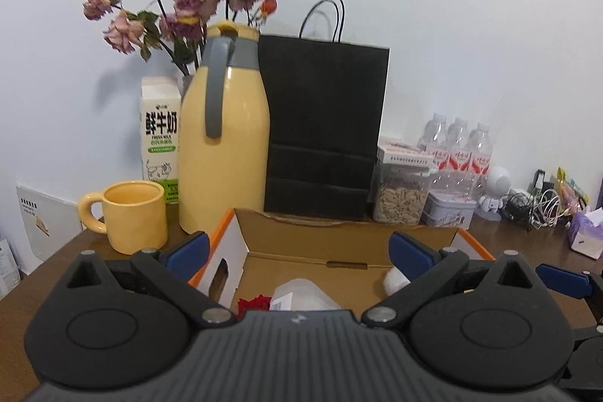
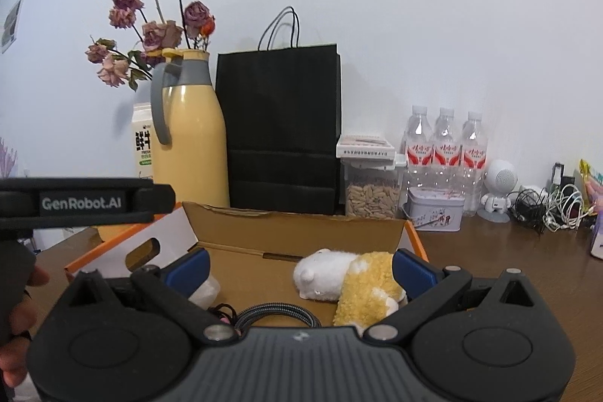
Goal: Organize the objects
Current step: 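Move the right tool back to the table and grasp the clear plastic bag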
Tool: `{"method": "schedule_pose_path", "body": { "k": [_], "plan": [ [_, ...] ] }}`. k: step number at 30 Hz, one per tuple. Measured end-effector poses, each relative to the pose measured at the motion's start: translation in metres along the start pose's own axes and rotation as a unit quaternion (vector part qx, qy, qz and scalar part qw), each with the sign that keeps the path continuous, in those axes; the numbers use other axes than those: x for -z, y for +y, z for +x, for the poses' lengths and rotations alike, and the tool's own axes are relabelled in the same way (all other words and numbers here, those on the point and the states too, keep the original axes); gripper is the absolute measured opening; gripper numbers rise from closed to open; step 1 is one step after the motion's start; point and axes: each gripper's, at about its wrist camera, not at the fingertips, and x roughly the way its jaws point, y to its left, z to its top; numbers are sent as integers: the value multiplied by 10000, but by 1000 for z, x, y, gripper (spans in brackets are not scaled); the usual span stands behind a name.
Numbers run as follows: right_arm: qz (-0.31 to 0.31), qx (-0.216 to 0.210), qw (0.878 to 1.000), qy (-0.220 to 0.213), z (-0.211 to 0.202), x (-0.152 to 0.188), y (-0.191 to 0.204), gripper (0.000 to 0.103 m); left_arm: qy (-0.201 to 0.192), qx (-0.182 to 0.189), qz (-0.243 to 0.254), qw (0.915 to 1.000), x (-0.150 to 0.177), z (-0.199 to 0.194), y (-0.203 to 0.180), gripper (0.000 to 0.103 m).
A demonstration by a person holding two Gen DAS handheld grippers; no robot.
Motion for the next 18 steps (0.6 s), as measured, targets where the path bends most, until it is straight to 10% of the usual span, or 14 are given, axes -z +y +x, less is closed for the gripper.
{"method": "schedule_pose_path", "body": {
  "k": [18],
  "plan": [
    [-85, -61, 9999, -70, -68, 8, -5, 103, 63, 45, 35, 10000, 10, -66, 18, 103]
  ]
}}
